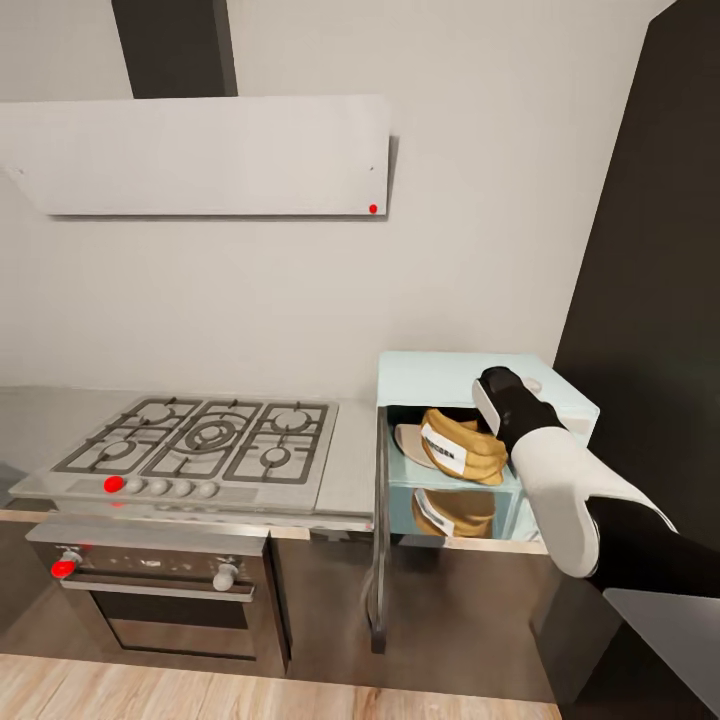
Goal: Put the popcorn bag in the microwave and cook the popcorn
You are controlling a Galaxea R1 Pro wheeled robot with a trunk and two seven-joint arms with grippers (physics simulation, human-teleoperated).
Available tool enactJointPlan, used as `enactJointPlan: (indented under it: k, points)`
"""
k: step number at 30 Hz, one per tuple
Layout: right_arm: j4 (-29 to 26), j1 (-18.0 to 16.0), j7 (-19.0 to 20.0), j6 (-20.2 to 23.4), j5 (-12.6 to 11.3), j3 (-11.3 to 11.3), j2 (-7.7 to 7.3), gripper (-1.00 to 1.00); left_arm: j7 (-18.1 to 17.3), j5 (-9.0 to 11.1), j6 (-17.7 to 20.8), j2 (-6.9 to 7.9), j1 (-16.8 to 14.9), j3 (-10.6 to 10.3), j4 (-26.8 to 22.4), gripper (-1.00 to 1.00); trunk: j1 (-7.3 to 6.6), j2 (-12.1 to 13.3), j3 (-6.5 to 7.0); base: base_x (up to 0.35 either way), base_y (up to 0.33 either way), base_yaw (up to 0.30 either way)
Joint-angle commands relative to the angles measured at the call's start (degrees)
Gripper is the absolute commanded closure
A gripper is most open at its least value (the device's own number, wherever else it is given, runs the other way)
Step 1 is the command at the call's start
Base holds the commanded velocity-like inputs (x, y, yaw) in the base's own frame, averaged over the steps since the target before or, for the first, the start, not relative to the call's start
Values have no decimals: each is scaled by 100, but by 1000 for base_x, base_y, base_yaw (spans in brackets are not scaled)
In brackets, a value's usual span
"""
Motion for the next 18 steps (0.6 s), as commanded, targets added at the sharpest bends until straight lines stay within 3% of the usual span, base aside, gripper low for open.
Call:
enactJointPlan:
  k: [1,12,18]
  points:
    - [-5,-15,14,23,56,-45,8,-100,6,4,-19,-2,-4,26,4,-100,1,-7,-9,0,0,0]
    - [-5,-157,84,102,42,-48,-9,-100,6,4,-19,7,1,26,4,-100,1,-7,-9,0,0,0]
    - [-5,-170,134,111,37,-46,-23,-100,6,4,-19,0,-1,26,4,-100,1,-7,-9,-173,0,0]
